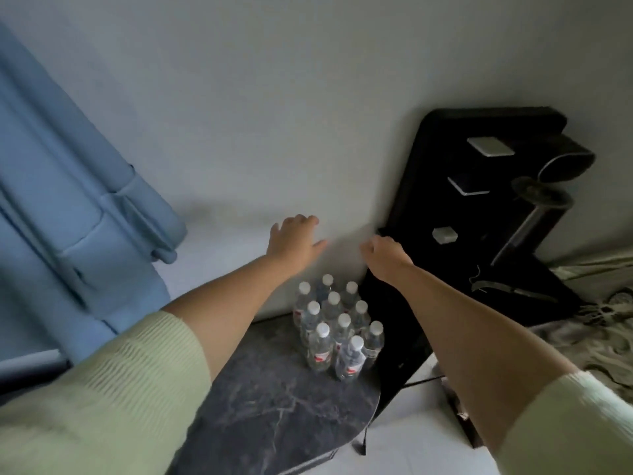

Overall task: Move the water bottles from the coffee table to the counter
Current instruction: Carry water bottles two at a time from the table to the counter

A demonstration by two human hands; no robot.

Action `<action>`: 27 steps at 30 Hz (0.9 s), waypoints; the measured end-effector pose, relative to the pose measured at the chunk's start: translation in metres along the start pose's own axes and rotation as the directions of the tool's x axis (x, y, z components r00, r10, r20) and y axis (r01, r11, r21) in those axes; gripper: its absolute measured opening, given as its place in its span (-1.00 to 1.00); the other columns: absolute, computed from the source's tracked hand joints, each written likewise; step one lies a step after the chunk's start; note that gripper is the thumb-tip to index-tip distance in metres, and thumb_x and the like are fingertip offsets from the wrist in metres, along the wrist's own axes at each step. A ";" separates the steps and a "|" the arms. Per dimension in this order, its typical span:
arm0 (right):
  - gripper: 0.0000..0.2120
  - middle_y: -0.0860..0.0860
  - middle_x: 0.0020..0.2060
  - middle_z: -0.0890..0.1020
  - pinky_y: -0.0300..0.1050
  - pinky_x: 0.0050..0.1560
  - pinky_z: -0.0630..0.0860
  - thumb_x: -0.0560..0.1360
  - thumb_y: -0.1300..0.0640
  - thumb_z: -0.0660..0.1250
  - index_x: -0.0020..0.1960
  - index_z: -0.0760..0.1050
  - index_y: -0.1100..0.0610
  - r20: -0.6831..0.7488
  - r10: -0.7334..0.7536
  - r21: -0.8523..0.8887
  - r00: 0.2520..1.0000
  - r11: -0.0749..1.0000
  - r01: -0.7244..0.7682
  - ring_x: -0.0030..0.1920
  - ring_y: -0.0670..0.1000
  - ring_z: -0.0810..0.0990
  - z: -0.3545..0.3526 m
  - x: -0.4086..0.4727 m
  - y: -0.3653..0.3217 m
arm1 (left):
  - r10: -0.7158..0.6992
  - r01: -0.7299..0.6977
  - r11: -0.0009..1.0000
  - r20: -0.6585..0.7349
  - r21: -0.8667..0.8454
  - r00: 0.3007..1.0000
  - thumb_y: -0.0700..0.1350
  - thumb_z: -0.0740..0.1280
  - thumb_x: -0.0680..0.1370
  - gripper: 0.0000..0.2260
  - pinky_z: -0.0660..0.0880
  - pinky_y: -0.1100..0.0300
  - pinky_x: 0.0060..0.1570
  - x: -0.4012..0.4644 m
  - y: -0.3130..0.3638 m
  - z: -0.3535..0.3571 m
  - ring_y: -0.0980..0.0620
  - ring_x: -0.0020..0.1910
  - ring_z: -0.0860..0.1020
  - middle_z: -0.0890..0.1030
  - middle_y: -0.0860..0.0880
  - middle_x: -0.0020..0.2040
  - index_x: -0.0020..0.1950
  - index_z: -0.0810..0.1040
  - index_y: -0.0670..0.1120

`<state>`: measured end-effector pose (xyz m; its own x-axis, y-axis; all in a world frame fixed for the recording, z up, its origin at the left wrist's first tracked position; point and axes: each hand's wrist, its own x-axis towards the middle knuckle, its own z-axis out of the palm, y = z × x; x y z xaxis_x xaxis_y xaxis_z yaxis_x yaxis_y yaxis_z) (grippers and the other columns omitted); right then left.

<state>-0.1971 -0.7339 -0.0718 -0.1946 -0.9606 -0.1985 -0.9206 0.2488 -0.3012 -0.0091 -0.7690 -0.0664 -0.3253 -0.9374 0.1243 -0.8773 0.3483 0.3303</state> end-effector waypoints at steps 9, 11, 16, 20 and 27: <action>-0.42 0.11 0.37 0.40 0.21 0.36 0.28 0.59 -0.28 -0.07 0.44 0.29 0.05 0.026 -0.299 -0.246 0.954 0.923 0.296 0.35 0.16 0.38 0.001 -0.028 -0.107 | -0.137 0.160 0.967 -0.126 0.199 0.983 0.18 0.19 0.58 -0.53 0.28 -0.08 0.32 -0.084 -0.064 -0.087 -0.11 0.32 0.40 0.47 -0.08 0.31 0.39 0.36 -0.05; -0.43 0.11 0.37 0.40 0.21 0.36 0.27 0.60 -0.26 -0.06 0.44 0.30 0.05 0.031 -0.383 -0.260 0.923 0.889 0.378 0.36 0.16 0.38 0.004 -0.044 -0.144 | -0.216 0.252 0.944 -0.178 0.213 0.960 0.18 0.22 0.56 -0.55 0.30 -0.05 0.28 -0.114 -0.086 -0.111 -0.11 0.31 0.40 0.49 -0.08 0.27 0.33 0.40 -0.06; -0.47 0.11 0.37 0.40 0.20 0.35 0.25 0.62 -0.23 -0.06 0.43 0.31 0.04 0.077 -0.557 -0.252 0.827 0.791 0.557 0.37 0.15 0.36 0.037 -0.115 -0.232 | -0.389 0.444 0.871 -0.257 0.209 0.885 0.15 0.27 0.54 -0.58 0.37 0.01 0.20 -0.230 -0.137 -0.155 -0.16 0.24 0.46 0.51 -0.13 0.22 0.27 0.44 -0.09; -0.49 0.12 0.36 0.39 0.18 0.35 0.24 0.61 -0.22 -0.04 0.41 0.32 0.06 0.166 -0.650 -0.227 0.741 0.706 0.670 0.37 0.15 0.34 0.078 -0.187 -0.289 | -0.517 0.583 0.772 -0.282 0.254 0.808 0.17 0.23 0.56 -0.54 0.31 -0.01 0.27 -0.336 -0.163 -0.173 -0.15 0.28 0.43 0.49 -0.11 0.27 0.36 0.39 -0.06; -0.47 0.12 0.39 0.37 0.21 0.37 0.23 0.61 -0.24 -0.05 0.43 0.30 0.04 0.285 -0.806 -0.170 0.519 0.491 0.855 0.39 0.17 0.33 0.140 -0.309 -0.372 | -0.721 0.808 0.534 -0.365 0.250 0.589 0.19 0.21 0.55 -0.57 0.36 -0.02 0.23 -0.513 -0.186 -0.207 -0.15 0.23 0.45 0.51 -0.11 0.23 0.27 0.41 -0.07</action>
<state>0.2529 -0.5125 -0.0291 0.7370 -0.6639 -0.1263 -0.6757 -0.7198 -0.1593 0.3935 -0.3527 0.0021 0.5695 -0.8028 0.1766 -0.8193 -0.5718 0.0427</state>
